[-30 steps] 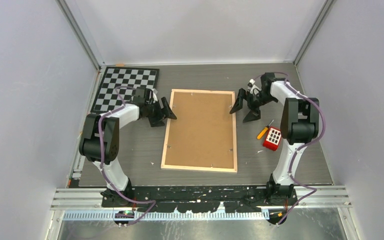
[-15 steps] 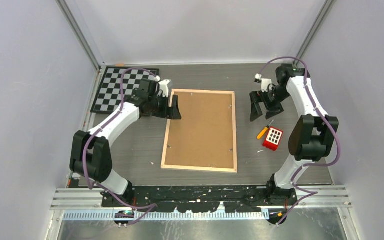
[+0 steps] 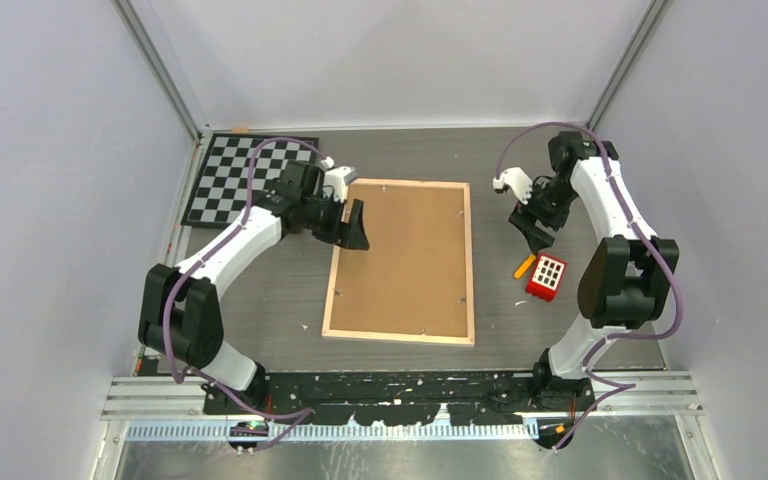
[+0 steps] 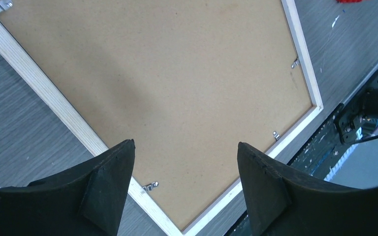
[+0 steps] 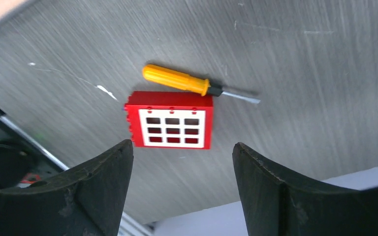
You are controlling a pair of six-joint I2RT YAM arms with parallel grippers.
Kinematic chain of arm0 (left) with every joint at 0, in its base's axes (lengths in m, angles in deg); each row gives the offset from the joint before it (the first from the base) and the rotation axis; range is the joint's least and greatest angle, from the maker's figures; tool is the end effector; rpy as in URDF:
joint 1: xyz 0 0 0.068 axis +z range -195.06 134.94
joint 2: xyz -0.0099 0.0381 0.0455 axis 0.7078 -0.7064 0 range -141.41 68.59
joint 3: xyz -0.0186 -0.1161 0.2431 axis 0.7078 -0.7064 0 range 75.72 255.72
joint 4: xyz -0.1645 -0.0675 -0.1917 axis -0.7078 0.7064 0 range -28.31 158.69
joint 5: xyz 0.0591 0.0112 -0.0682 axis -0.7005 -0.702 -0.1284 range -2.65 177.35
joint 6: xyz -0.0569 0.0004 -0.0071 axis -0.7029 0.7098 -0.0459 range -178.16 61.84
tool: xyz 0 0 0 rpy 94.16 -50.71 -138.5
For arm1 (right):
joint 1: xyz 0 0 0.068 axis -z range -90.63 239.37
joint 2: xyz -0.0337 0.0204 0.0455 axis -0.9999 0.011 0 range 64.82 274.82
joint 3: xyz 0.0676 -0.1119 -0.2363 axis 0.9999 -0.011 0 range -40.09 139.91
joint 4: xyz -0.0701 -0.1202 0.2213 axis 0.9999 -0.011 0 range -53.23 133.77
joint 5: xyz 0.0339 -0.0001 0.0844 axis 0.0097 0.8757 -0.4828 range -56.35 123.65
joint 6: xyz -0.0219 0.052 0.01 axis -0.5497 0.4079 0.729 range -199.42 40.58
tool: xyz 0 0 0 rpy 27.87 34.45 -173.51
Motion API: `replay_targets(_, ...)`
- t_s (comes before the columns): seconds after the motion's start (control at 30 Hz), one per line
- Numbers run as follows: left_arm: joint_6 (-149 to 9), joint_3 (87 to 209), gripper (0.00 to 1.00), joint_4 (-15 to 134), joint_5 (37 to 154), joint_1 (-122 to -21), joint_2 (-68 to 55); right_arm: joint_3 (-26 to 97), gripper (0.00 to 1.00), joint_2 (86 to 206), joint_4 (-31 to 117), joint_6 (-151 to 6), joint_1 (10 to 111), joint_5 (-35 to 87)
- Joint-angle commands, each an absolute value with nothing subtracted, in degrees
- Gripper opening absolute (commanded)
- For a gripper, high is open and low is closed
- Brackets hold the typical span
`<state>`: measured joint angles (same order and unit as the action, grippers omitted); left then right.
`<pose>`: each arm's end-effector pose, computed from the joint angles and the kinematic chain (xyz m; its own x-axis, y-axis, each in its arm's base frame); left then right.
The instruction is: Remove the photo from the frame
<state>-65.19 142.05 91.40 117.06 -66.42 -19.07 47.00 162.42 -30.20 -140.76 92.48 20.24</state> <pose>0.2982 -0.1384 0.2562 -0.7929 0.1961 -0.5769 0.5135 0.7247 -0.4595 0.3174 -0.0079 0.2736 -0.5035 -0.8274 -0.2487 -0.8575 0.5138 0.0263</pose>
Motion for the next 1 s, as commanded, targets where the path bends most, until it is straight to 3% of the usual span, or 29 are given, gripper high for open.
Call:
replay_targets(0.0,-62.24,145.0,0.77,94.38,119.11,-66.42,-16.92,48.09,0.76,163.88,-27.21,-156.58,92.63,20.42)
replay_targets(0.2,-60.98,145.46,0.76,96.84,117.1,-66.34,-16.61,46.91,0.62,166.36,-25.05,-160.09,92.21,17.09)
replay_targets(0.97,-61.66,151.21,0.74,100.92,116.5,-63.63,-20.98,32.84,0.6,170.56,-13.5,-172.71,92.39,22.34)
